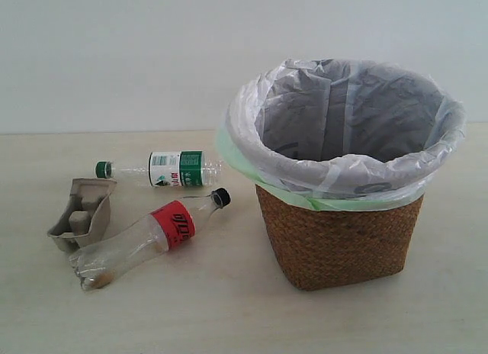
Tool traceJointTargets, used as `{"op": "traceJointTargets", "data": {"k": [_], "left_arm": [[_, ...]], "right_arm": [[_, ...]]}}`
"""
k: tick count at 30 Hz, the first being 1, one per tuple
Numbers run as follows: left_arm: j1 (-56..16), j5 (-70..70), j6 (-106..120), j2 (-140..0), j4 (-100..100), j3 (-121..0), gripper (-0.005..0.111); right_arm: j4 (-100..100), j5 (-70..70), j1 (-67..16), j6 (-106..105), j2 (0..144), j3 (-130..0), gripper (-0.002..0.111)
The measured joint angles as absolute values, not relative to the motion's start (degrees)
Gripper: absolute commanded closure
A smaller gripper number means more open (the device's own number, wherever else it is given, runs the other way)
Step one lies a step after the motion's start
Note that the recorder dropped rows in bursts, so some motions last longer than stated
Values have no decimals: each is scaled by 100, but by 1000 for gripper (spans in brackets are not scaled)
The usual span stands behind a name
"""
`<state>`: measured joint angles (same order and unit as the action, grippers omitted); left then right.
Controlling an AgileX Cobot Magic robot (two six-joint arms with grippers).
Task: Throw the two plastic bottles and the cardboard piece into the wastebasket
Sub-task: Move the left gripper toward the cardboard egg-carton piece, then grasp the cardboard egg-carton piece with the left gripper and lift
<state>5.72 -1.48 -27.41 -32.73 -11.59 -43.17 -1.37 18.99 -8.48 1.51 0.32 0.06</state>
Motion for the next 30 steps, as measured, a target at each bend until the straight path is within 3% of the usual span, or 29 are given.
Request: {"op": "traceJointTargets", "data": {"k": [9, 18, 30], "left_arm": [[0, 2626, 40, -6440, 702, -5687, -3], [-61, 2839, 1037, -8364, 1385, -5758, -3], [-352, 2752, 2899, -9844, 2445, -5759, -3]], "right_arm": [[-137, 1899, -848, 151, 32, 6, 106], [-137, 1899, -848, 151, 32, 6, 106], [-137, 1899, -848, 151, 32, 6, 106]]}}
